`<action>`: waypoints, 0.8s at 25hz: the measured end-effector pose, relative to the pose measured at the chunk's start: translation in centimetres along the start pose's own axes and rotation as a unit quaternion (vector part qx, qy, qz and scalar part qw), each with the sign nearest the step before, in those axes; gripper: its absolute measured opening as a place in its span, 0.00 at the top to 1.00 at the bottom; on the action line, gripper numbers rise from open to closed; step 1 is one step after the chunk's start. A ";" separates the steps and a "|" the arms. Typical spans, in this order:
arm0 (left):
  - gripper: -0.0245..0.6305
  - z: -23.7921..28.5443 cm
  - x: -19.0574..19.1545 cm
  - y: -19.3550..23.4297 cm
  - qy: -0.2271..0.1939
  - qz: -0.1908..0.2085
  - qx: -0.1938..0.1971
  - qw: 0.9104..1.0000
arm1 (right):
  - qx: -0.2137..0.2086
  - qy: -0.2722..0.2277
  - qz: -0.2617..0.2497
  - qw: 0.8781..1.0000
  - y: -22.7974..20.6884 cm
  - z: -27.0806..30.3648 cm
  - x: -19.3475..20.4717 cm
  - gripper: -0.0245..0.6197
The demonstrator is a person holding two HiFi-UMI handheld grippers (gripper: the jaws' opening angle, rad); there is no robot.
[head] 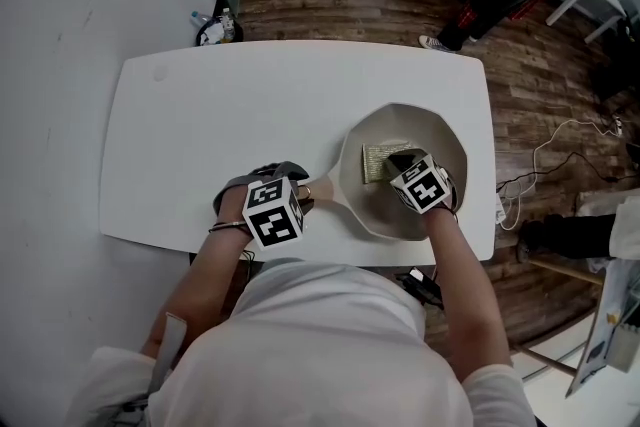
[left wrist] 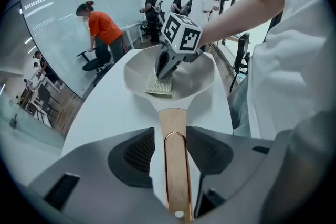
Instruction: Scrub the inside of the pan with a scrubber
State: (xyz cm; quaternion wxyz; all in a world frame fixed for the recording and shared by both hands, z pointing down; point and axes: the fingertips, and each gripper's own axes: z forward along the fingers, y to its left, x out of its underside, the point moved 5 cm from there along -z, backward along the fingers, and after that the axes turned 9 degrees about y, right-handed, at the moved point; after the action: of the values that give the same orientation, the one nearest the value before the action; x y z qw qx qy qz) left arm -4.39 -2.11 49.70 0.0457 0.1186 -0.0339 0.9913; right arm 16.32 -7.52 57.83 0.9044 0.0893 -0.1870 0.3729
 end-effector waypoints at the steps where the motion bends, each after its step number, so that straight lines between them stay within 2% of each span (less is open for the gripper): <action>1: 0.66 -0.5 -0.1 0.2 -0.009 -0.006 -0.004 1.000 | 0.008 -0.015 0.002 1.000 -0.1 -0.5 -0.4 0.93; 6: 0.76 -3.6 -1.2 1.8 -0.082 -0.042 -0.043 0.995 | 0.031 -0.103 0.042 0.993 -1.1 -3.9 -2.1 0.93; 10: 0.89 -6.0 -2.4 3.0 -0.145 -0.067 -0.080 0.984 | 0.047 -0.165 0.093 0.981 -1.9 -7.4 -2.4 0.93; 12: 0.92 -7.5 -2.9 3.5 -0.189 -0.087 -0.100 0.973 | 0.056 -0.195 0.120 0.972 -2.2 -9.2 -2.3 0.93; 16: 0.94 -10.3 -3.4 4.6 -0.279 -0.130 -0.130 0.942 | 0.073 -0.250 0.154 0.953 -2.1 -12.8 -2.0 0.93; 20: 0.94 -12.5 -3.3 5.4 -0.341 -0.165 -0.143 0.914 | 0.099 -0.293 0.166 0.936 -1.7 -16.3 -1.5 0.93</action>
State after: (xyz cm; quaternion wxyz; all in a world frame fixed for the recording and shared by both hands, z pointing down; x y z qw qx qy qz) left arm -4.64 -6.73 36.45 0.2110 0.4455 -0.1691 0.8535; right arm 20.96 -4.80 42.30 0.7212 0.2509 -0.4181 0.4921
